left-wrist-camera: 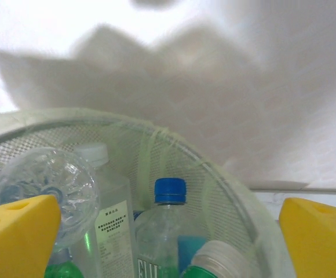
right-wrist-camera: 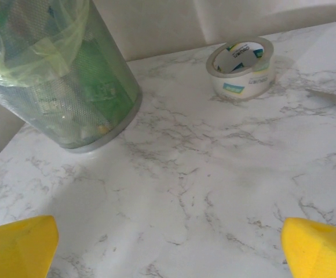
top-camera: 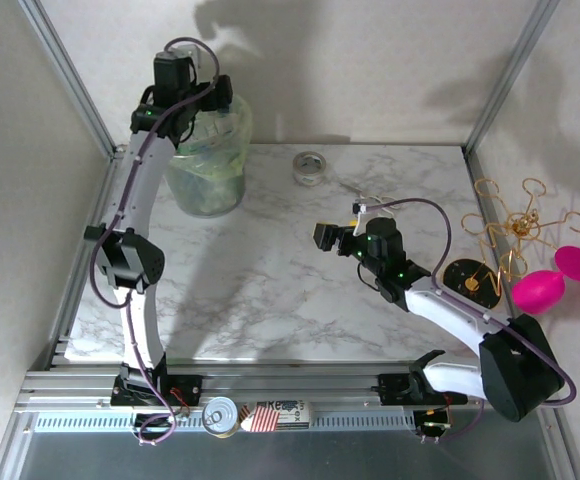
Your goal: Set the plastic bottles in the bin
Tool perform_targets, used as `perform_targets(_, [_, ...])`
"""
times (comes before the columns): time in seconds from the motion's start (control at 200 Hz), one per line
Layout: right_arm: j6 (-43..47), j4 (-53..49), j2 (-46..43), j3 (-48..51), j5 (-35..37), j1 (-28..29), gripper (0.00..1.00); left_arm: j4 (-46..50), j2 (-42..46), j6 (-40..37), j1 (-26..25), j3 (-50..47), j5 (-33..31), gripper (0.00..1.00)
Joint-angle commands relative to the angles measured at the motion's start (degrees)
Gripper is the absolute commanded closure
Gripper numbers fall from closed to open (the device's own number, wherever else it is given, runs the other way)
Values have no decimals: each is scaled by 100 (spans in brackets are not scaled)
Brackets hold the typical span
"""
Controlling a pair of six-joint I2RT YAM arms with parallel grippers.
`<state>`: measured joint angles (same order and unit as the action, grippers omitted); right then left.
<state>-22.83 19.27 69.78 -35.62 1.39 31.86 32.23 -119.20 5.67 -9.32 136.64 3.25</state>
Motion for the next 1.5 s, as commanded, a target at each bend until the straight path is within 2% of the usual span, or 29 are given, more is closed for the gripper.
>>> perform_targets(0.0, [257,-74,24,-270,353,-90,1,-265,1004,42,-58,-130,-55,1])
perform_targets(0.1, [406,-174,37,-331,542,-200,1,-674,1641,147,-135,-816,18,1])
perform_targets(0.26, [728,-239,95,-343,901,-527,1,-1675,2826,505,-385,-2626,61,1])
perform_targets(0.496, [1358,-13,511,-339,1676,-1226,1,-3660,4666,1097,-1024,-6276,-755,0])
perform_targets(0.671, [1606,354,1058,-281,2356,-1624,1,-4497,5394,1439,-1160,-8241,-1278,0])
perform_targets(0.761, [1630,642,1347,-206,2465,-1825,1,-4809,5579,1496,-1167,-9080,-1450,0])
perform_targets(0.951, [1732,1402,1931,-19,2708,-2128,1,-5068,5459,1186,-1176,-10119,-2326,0])
perform_targets(1.192, [2197,2821,2407,419,3078,-2241,1,-6445,4932,313,-1146,-10935,-3328,0])
perform_targets(1.232, [2272,3318,2397,619,3001,-2302,1,-6614,4788,138,-1127,-10979,-3393,1])
perform_targets(1.262, [2120,3090,2327,606,2885,-2359,1,-6729,4661,5,-1093,-11006,-3414,1])
perform_targets(1.292, [2128,3290,2274,721,2780,-2425,1,-6854,4534,-110,-1042,-11004,-3420,1])
perform_targets(1.337, [2094,3533,2134,942,2684,-2451,1,-6742,4416,-156,-958,-10894,-3384,0])
perform_targets(1.432, [2016,4419,1833,1593,2480,-2554,1,-7138,4221,-202,-714,-11006,-3137,0])
perform_targets(1.497, [1854,4690,1696,1848,2045,-2783,1,-7451,4095,-119,-509,-11119,-2993,0])
